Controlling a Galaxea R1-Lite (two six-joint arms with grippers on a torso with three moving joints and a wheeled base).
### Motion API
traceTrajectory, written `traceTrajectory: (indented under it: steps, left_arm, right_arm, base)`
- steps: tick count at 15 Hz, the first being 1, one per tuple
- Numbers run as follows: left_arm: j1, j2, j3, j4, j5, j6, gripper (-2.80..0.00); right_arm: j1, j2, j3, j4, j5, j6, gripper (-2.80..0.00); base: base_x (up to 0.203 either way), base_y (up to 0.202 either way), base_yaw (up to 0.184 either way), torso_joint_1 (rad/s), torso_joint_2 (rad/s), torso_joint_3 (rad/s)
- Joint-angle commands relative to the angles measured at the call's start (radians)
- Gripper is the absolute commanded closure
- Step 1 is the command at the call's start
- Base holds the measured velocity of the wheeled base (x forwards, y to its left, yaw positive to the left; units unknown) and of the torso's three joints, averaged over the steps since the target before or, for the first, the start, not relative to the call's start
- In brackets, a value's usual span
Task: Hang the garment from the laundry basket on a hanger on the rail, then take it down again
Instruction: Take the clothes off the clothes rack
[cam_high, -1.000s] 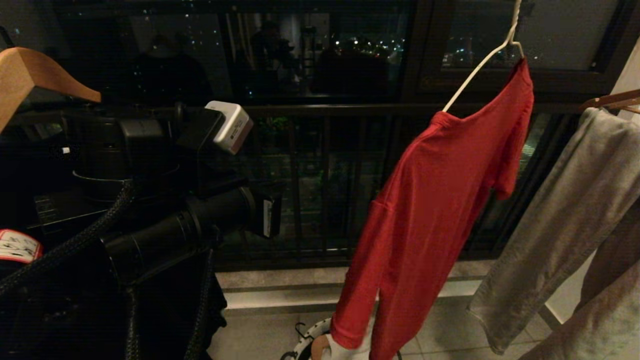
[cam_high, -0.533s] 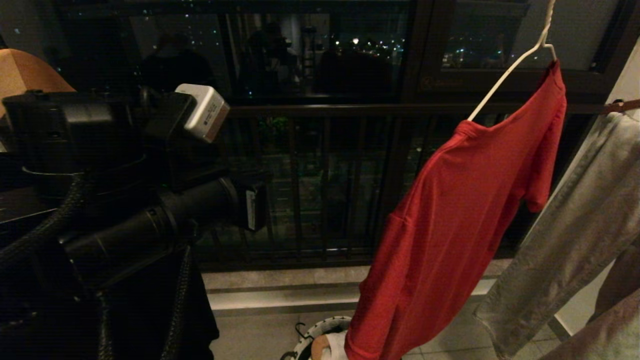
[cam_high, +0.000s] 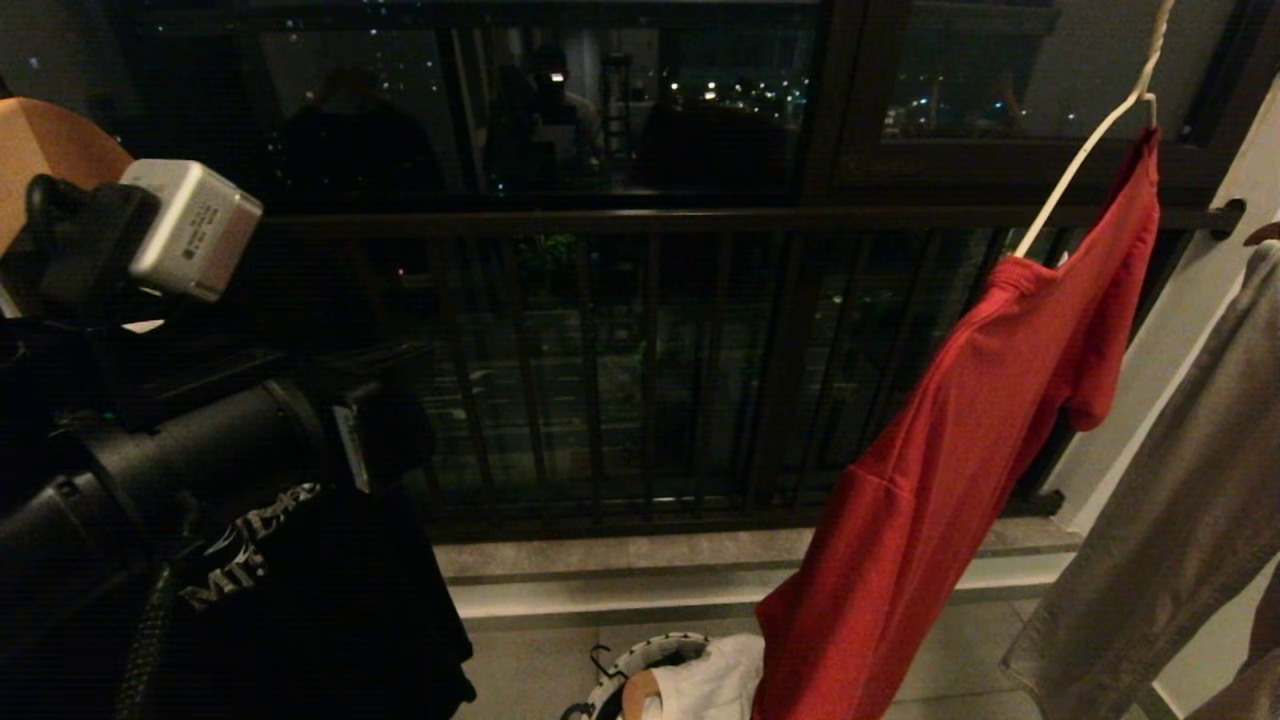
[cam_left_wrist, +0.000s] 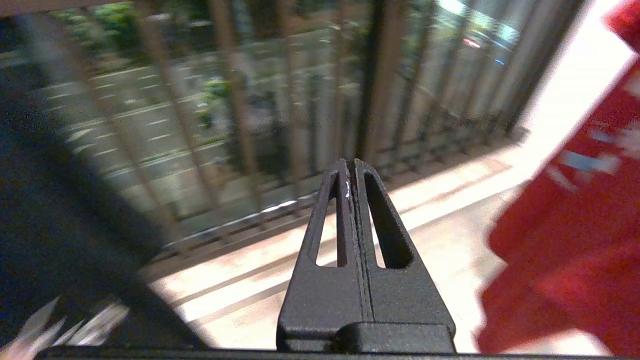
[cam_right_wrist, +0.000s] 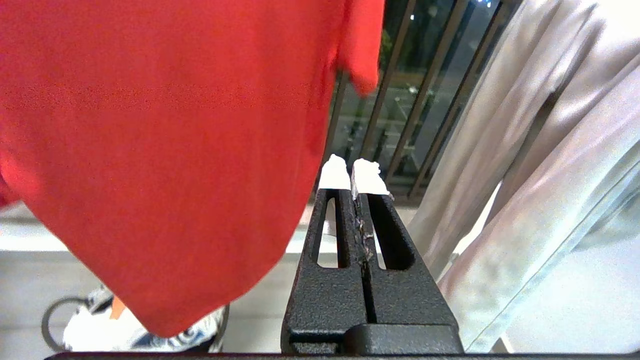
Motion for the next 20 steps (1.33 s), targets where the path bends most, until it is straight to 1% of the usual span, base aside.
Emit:
traceTrajectory:
  steps: [1, 4, 8, 10, 11, 15, 18, 20]
  left_arm:
    - [0.051, -0.074, 0.046, -0.004, 0.001, -0.002, 0.00]
    - [0.116, -0.127, 0.123, -0.007, 0.001, -0.005, 0.00]
    - [0.222, -0.137, 0.147, -0.008, 0.000, -0.012, 0.00]
    - [0.245, -0.142, 0.170, -0.008, 0.000, -0.032, 0.00]
    - [0.268, -0.150, 0.188, -0.008, 0.000, -0.033, 0.00]
    - [0.379, -0.188, 0.246, -0.010, -0.003, -0.051, 0.00]
    - [0.398, -0.224, 0.283, -0.008, -0.005, -0.063, 0.00]
    - [0.398, -0.225, 0.290, -0.009, -0.005, -0.063, 0.00]
  right_arm:
    - [-0.008, -0.096, 0.093, -0.001, 0.004, -0.002, 0.00]
    - [-0.010, -0.185, 0.217, -0.002, 0.009, -0.004, 0.00]
    - [-0.011, -0.188, 0.303, -0.029, 0.011, 0.001, 0.00]
    - [-0.011, -0.188, 0.363, -0.084, 0.011, 0.001, 0.00]
    - [-0.011, -0.188, 0.378, -0.118, 0.009, 0.001, 0.00]
    - [-0.011, -0.188, 0.389, -0.121, 0.016, 0.001, 0.00]
    - [-0.011, -0.188, 0.389, -0.121, 0.043, 0.000, 0.00]
    - [-0.011, -0.188, 0.396, -0.121, 0.090, -0.003, 0.00]
  base:
    - [0.000, 0.000, 0.000, 0.000, 0.00, 0.000]
    - [0.000, 0.000, 0.000, 0.000, 0.00, 0.000]
    - [0.000, 0.000, 0.000, 0.000, 0.00, 0.000]
    - [0.000, 0.000, 0.000, 0.000, 0.00, 0.000]
    - [0.000, 0.000, 0.000, 0.000, 0.00, 0.000]
    - [0.000, 0.000, 0.000, 0.000, 0.00, 0.000]
    - [0.000, 0.000, 0.000, 0.000, 0.00, 0.000]
    - [0.000, 0.000, 0.000, 0.000, 0.00, 0.000]
